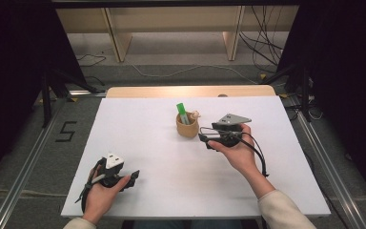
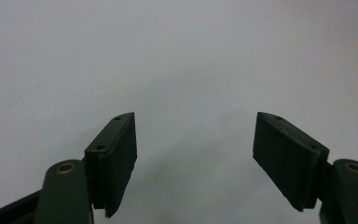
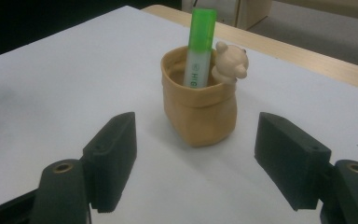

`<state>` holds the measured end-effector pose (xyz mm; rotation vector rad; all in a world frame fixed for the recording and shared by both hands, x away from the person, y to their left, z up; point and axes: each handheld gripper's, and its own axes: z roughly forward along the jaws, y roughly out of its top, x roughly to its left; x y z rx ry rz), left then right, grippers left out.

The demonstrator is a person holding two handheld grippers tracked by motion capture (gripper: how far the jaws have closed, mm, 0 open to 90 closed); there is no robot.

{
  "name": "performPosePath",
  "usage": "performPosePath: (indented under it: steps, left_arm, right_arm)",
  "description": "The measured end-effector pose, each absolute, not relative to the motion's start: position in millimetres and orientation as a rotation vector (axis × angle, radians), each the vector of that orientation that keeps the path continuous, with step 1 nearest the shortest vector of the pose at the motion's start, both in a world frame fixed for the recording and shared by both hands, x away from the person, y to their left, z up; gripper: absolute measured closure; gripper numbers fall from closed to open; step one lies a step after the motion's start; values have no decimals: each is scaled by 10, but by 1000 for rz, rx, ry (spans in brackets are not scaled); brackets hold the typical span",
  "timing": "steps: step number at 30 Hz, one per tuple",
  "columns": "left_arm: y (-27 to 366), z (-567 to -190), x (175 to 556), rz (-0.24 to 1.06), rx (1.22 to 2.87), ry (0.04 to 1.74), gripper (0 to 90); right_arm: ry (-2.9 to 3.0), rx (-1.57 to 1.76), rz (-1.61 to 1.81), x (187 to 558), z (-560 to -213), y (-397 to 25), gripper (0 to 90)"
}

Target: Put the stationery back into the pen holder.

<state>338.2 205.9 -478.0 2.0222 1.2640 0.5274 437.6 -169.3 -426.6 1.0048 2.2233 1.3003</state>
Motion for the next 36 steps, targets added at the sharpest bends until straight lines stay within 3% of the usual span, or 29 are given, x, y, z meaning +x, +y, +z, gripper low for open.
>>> performPosePath:
  steps: [36]
  left_arm:
    - [2035,-4781,3371,529,2026,1248,301]
  right_arm:
    - [2265,1014,1260,3926,-4413,-2183,283]
